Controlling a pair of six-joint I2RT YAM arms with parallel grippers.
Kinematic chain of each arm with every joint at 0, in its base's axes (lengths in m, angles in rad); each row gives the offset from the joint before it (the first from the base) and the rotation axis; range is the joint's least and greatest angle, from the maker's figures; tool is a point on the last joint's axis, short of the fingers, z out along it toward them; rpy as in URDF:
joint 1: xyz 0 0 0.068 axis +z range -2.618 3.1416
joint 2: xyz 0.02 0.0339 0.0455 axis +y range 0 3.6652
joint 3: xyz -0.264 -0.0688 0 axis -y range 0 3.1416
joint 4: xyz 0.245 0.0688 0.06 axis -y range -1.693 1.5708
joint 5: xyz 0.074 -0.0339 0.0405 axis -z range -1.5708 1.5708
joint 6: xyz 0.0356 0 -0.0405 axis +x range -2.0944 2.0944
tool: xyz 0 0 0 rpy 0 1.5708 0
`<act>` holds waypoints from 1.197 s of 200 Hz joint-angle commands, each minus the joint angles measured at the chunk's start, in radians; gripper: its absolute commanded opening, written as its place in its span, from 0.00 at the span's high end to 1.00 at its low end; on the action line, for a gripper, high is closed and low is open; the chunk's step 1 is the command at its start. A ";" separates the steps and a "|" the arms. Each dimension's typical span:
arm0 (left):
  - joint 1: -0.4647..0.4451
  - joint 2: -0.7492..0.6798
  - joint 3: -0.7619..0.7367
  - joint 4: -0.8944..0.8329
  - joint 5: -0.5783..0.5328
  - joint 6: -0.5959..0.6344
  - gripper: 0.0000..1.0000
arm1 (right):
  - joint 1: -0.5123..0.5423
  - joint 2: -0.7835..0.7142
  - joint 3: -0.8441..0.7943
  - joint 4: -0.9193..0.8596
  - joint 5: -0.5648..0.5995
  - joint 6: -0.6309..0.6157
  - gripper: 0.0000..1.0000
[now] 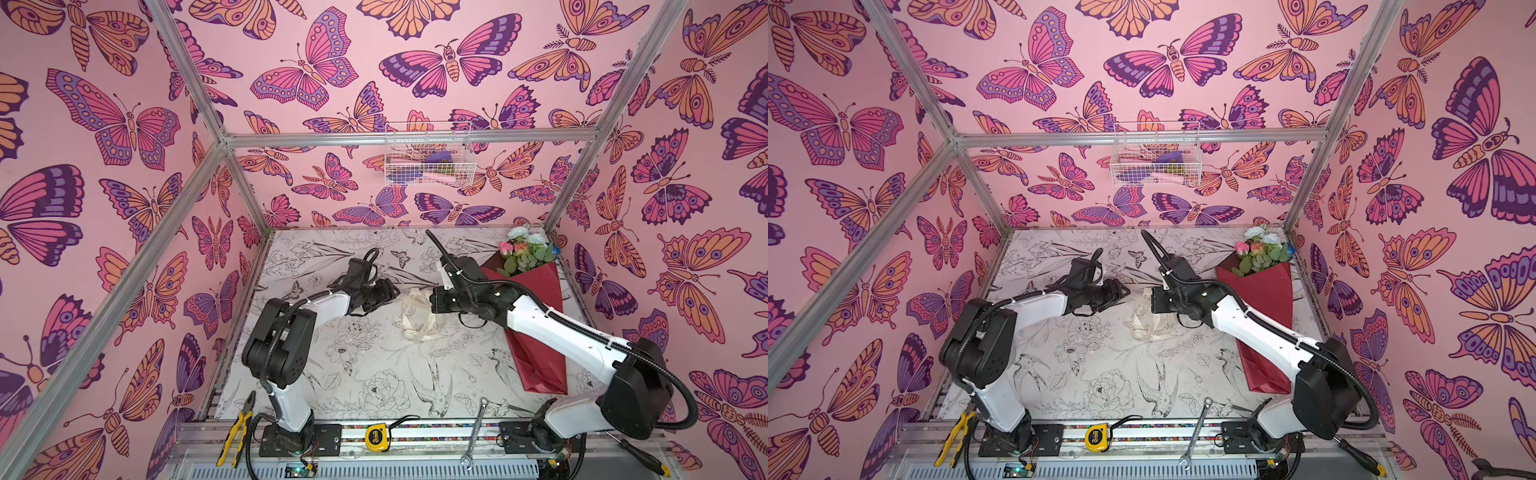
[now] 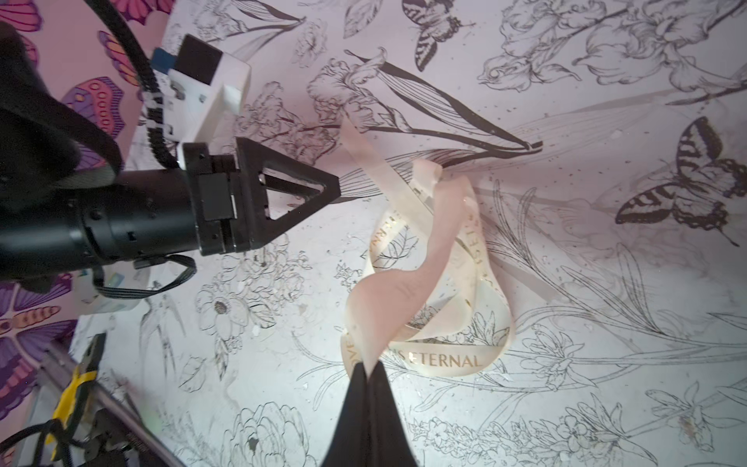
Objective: Tie the bouquet of fake flowers
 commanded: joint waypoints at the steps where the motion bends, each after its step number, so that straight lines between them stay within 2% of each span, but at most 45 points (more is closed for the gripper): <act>1: 0.020 -0.062 -0.038 0.017 -0.008 0.014 0.32 | 0.006 -0.043 0.071 0.012 -0.066 -0.039 1.00; 27: 0.042 -0.093 -0.067 0.016 -0.011 0.013 0.32 | 0.006 -0.051 0.183 -0.017 -0.119 -0.069 1.00; 74: 0.084 -0.155 -0.102 0.015 -0.013 0.023 0.30 | 0.005 0.013 0.554 -0.169 -0.182 -0.130 1.00; 124: 0.086 -0.173 -0.120 0.014 0.005 0.053 0.29 | 0.005 0.063 0.842 -0.216 -0.180 -0.154 1.00; 159: 0.070 -0.163 -0.113 0.020 0.021 0.053 0.28 | 0.003 0.049 0.923 -0.211 -0.160 -0.156 1.00; 175: 0.059 -0.154 -0.108 0.047 0.053 0.034 0.28 | 0.004 0.063 0.988 -0.244 -0.132 -0.174 1.00; 195: 0.031 -0.159 -0.108 0.064 0.041 0.041 0.28 | 0.003 0.078 1.044 -0.279 -0.102 -0.193 1.00; 239: 0.001 -0.225 -0.183 0.180 0.023 0.072 0.29 | 0.002 0.036 0.940 -0.260 -0.011 -0.199 1.00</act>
